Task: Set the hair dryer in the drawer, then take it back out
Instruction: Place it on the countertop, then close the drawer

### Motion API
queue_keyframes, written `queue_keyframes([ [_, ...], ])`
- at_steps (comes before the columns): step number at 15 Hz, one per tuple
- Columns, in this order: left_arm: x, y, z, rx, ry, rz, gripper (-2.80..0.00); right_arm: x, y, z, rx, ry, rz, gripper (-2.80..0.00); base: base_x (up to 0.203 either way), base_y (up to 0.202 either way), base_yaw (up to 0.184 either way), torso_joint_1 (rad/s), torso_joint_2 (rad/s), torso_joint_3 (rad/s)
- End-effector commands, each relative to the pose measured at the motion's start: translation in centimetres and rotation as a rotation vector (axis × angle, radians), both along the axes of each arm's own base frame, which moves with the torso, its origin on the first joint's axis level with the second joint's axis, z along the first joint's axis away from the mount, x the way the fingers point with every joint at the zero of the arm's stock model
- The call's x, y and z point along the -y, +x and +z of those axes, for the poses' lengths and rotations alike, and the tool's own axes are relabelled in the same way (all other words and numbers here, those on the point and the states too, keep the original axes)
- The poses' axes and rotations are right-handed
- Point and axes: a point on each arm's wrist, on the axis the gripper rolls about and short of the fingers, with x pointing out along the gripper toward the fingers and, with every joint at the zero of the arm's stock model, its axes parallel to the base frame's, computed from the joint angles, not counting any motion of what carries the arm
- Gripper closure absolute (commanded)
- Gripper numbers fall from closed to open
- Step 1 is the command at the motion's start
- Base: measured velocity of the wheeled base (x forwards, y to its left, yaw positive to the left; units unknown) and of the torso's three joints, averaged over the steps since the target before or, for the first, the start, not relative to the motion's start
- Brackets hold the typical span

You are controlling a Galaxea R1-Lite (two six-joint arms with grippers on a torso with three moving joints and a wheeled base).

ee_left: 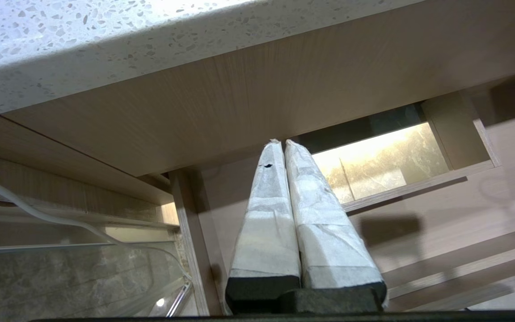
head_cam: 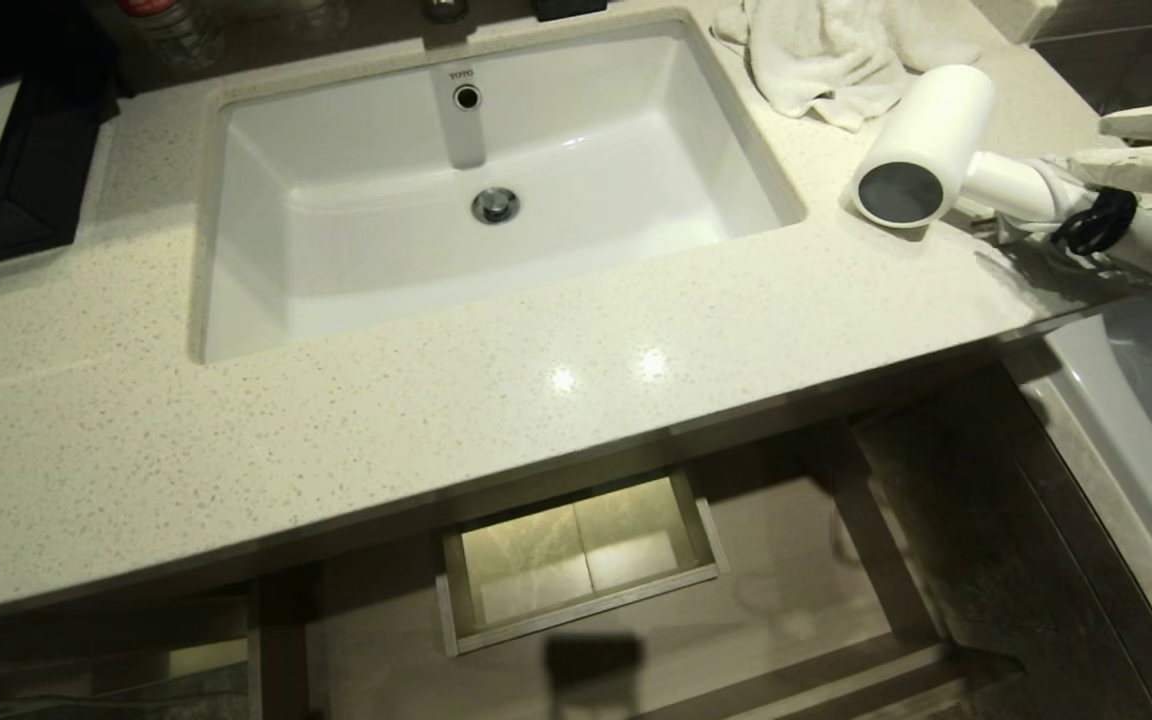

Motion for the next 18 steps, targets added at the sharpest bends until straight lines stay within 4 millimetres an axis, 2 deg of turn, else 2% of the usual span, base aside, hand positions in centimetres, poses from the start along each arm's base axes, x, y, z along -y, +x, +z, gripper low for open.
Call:
queue_keyframes([
  [1,0.0,0.0,0.0,-0.001,0.0,0.0,0.0,-0.5,-2.9,0.4,0.044,-0.01,0.002,-2.8,0.0,0.0,0.0,0.0,0.0,0.0],
  [4,0.0,0.0,0.0,-0.001,0.0,-0.001,0.0,-0.7,-4.6,-0.2,0.039,-0.01,-0.024,-2.8,0.0,0.0,0.0,0.0,0.0,0.0],
  [7,0.0,0.0,0.0,-0.001,0.0,0.0,0.0,-0.9,-6.8,-2.0,0.001,-0.01,-0.102,-2.8,0.0,0.0,0.0,0.0,0.0,0.0],
  [10,0.0,0.0,0.0,-0.001,0.0,0.0,0.0,-1.2,-8.6,-3.5,-0.079,0.016,-0.102,-2.8,0.0,0.0,0.0,0.0,0.0,0.0],
  [11,0.0,0.0,0.0,-0.001,0.0,0.0,0.0,-1.3,-9.2,-3.9,-0.085,0.022,-0.099,0.0,0.0,0.0,0.0,0.0,0.0,0.0],
  [15,0.0,0.0,0.0,-0.001,0.0,0.0,0.0,-1.6,-10.2,-4.6,-0.092,0.017,-0.097,0.0,0.0,0.0,0.0,0.0,0.0,0.0],
  [18,0.0,0.0,0.0,-0.001,0.0,0.0,0.0,-1.8,-11.6,-6.4,-0.141,0.024,-0.1,0.0,0.0,0.0,0.0,0.0,0.0,0.0],
])
